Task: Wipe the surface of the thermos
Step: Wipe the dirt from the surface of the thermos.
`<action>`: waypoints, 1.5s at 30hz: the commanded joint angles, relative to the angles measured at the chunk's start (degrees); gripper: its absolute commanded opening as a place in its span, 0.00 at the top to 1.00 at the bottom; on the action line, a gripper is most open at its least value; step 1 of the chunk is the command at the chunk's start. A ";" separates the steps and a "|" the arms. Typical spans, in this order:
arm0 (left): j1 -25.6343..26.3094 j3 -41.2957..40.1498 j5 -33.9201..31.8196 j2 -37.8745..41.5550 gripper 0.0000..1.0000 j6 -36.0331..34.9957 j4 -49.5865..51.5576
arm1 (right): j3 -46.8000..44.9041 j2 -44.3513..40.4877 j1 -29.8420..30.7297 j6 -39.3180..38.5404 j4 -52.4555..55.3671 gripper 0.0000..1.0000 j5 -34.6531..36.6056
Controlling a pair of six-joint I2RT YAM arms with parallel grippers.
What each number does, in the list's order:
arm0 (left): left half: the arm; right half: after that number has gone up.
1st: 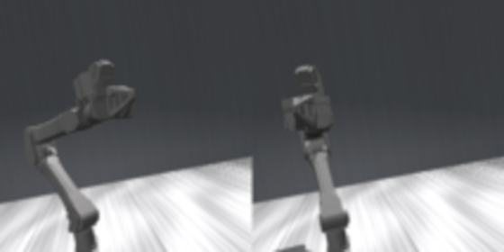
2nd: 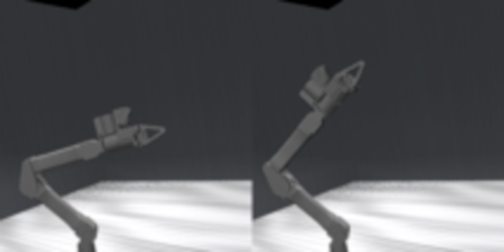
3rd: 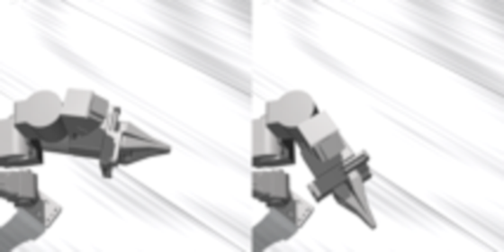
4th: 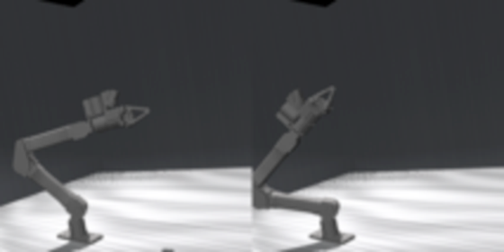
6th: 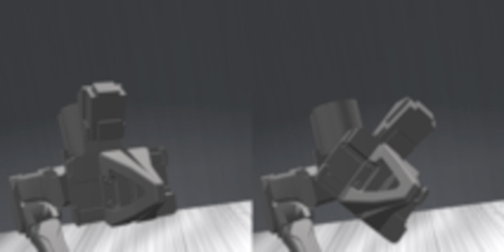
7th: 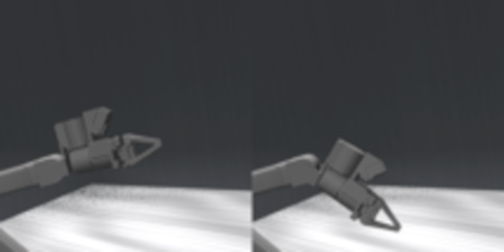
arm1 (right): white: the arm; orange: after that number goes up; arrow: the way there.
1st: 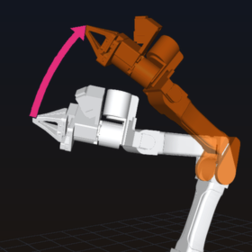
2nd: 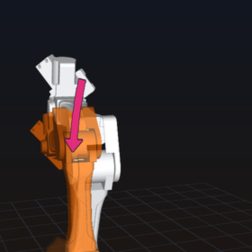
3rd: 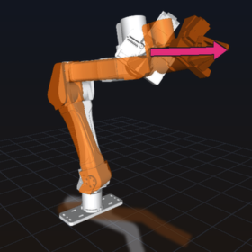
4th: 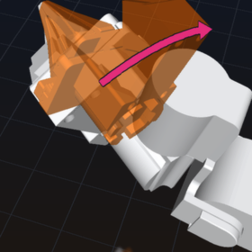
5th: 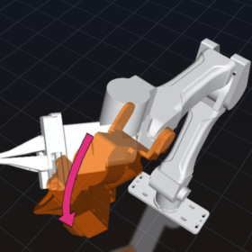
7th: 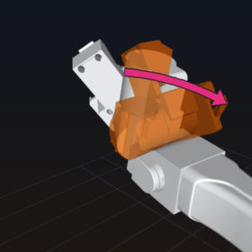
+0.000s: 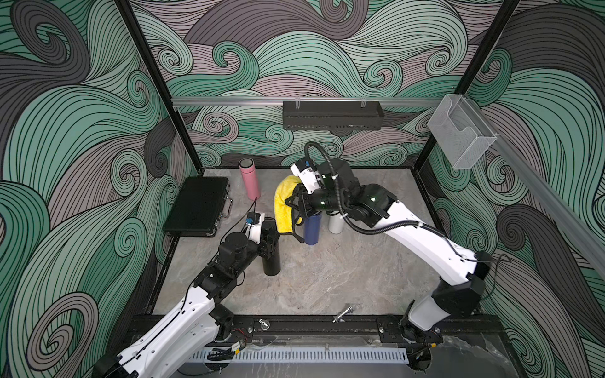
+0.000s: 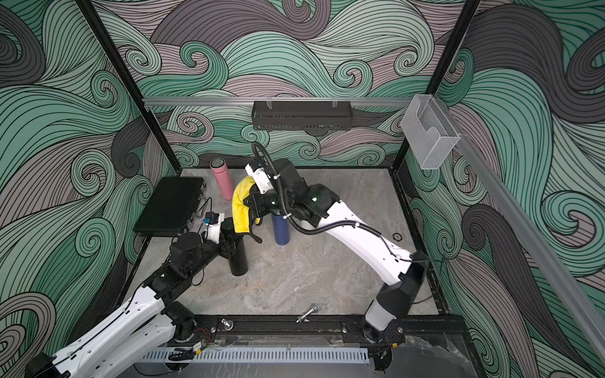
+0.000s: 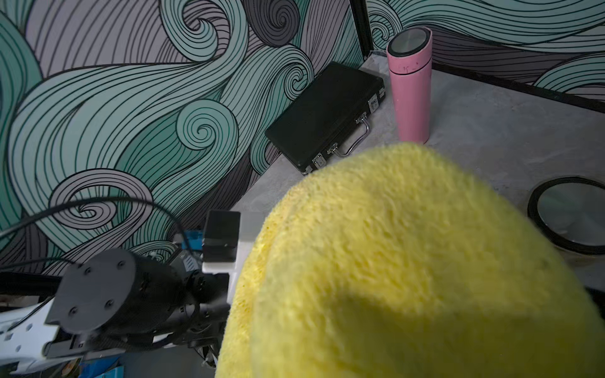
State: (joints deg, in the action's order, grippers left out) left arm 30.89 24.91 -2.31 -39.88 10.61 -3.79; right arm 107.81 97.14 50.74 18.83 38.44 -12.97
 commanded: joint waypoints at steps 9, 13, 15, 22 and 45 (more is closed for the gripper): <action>0.66 -3.37 -2.53 -2.48 1.00 -4.93 -17.18 | 22.34 17.66 -1.17 -3.89 10.63 1.00 -1.10; 0.89 -3.46 -3.05 -6.49 1.00 -5.77 -21.25 | 30.07 24.30 -0.54 -3.32 14.72 1.00 -4.71; 0.89 -3.46 -3.81 -8.09 1.00 -6.13 -22.66 | 30.16 25.02 0.58 -3.20 14.93 1.00 -4.48; 0.92 -4.34 -7.16 -7.87 1.00 -6.47 -23.58 | 21.56 23.09 1.78 -0.75 12.94 1.00 -4.25; 0.75 -1.71 -16.17 -8.79 1.00 -5.74 -18.16 | -10.56 -22.05 -5.41 -0.33 14.04 1.00 18.79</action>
State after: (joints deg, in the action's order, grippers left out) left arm 31.99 19.38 -15.66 -48.47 4.47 -20.60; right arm 99.66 80.97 48.27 19.57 47.88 -2.22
